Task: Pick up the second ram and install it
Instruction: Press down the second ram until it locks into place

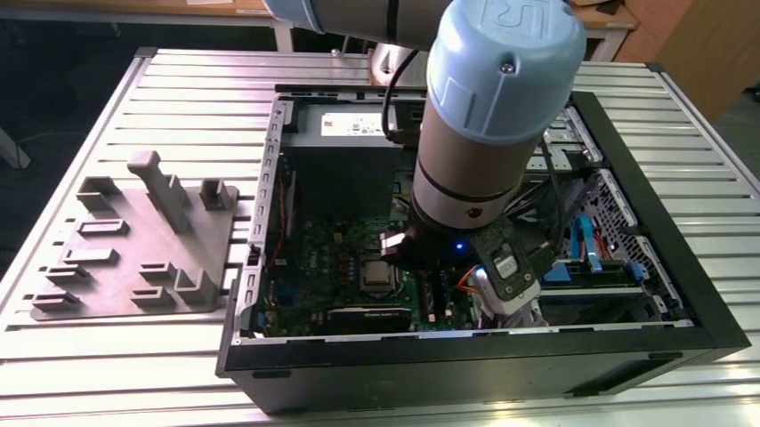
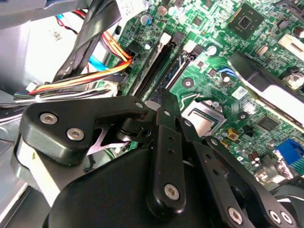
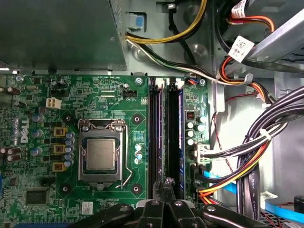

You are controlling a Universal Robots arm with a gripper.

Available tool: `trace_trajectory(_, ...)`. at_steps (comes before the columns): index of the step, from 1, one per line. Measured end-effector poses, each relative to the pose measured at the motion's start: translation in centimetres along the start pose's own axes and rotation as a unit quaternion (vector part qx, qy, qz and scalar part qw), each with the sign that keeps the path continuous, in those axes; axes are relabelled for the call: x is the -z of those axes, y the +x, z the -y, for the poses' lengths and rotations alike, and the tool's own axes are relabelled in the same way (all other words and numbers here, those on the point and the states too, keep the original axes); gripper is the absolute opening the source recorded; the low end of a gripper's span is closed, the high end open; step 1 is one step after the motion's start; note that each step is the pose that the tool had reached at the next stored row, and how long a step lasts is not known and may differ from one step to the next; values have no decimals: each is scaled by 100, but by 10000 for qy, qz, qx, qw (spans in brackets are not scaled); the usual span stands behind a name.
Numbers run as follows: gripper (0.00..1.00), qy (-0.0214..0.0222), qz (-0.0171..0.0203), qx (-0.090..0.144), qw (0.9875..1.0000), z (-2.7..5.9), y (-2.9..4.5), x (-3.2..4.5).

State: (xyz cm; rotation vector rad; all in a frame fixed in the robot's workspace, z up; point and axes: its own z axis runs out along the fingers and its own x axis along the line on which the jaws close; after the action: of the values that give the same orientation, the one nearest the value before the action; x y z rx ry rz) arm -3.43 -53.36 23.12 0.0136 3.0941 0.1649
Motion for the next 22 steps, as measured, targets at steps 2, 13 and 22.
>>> trace_trajectory(2, 10, -1, 0, 0, 10000, 2, 0, -6)
trace_trajectory(13, 10, 1, 0, 0, 10000, 14, 3, -69)
trace_trajectory(22, 10, 3, -1, 0, 10000, 21, 5, -125)
